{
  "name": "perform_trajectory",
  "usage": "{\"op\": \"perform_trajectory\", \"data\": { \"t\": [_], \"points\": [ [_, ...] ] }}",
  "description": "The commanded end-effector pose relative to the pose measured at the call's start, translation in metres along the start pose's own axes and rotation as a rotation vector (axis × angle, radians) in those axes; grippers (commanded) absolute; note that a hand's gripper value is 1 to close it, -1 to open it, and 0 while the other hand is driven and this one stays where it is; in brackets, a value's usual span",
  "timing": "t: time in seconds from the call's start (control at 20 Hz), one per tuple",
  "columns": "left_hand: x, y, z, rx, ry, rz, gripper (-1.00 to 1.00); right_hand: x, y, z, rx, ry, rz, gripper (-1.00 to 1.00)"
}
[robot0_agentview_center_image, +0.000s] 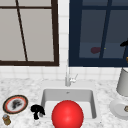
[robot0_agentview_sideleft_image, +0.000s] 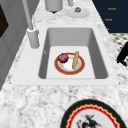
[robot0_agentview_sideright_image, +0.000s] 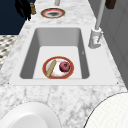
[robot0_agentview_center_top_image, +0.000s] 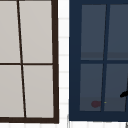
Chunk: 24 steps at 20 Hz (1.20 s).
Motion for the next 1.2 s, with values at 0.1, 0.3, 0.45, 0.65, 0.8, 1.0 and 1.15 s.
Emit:
{"op": "perform_trajectory", "data": {
  "t": [0.1, 0.3, 0.45, 0.65, 0.8, 1.0, 1.15],
  "points": [
    [0.0, 0.0, 0.0, 0.0, 0.0, 0.0, 0.0, 0.013, 0.016, -0.036, 0.049, -0.017, -0.026, 1.0],
    [0.0, 0.0, 0.0, 0.0, 0.0, 0.0, 0.0, 0.022, 0.029, -0.061, 0.048, -0.011, -0.031, -1.0],
    [0.0, 0.0, 0.0, 0.0, 0.0, 0.0, 0.0, 0.029, 0.04, -0.078, 0.068, -0.008, -0.031, -1.0],
    [0.0, 0.0, 0.0, 0.0, 0.0, 0.0, 0.0, 0.043, 0.043, -0.102, 0.083, -0.015, -0.058, -1.0],
    [0.0, 0.0, 0.0, 0.0, 0.0, 0.0, 0.0, 0.032, 0.036, -0.122, 0.116, -0.048, -0.042, -1.0],
    [0.0, 0.0, 0.0, 0.0, 0.0, 0.0, 0.0, 0.003, 0.013, -0.131, 0.123, -0.118, -0.075, -1.0],
    [0.0, 0.0, 0.0, 0.0, 0.0, 0.0, 0.0, -0.019, 0.007, -0.124, 0.086, -0.224, -0.054, -1.0]
  ]
}}
